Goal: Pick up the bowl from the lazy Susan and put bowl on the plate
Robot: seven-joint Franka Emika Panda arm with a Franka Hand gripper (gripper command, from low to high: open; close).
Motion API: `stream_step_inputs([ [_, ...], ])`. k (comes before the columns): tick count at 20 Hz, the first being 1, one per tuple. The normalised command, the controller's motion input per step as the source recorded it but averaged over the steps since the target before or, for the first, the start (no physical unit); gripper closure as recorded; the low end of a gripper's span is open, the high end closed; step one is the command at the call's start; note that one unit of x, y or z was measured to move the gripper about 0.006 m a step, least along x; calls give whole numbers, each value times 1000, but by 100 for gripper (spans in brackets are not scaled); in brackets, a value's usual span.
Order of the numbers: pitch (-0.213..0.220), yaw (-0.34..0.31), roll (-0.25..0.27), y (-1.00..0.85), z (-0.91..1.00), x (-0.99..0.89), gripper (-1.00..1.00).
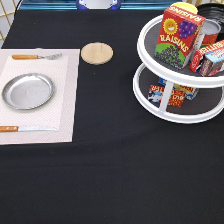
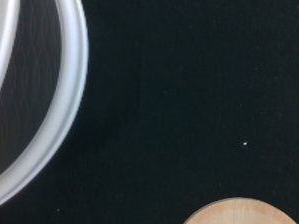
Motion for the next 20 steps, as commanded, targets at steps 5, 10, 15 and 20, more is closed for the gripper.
stream_step_inputs([
  [5, 12, 2, 1, 149, 61, 153, -100],
  [10, 51, 2, 36, 459, 298, 545, -100],
  [15, 31, 0, 28, 511, 252, 693, -100],
  [20, 27, -16, 97, 423, 148, 731, -100],
])
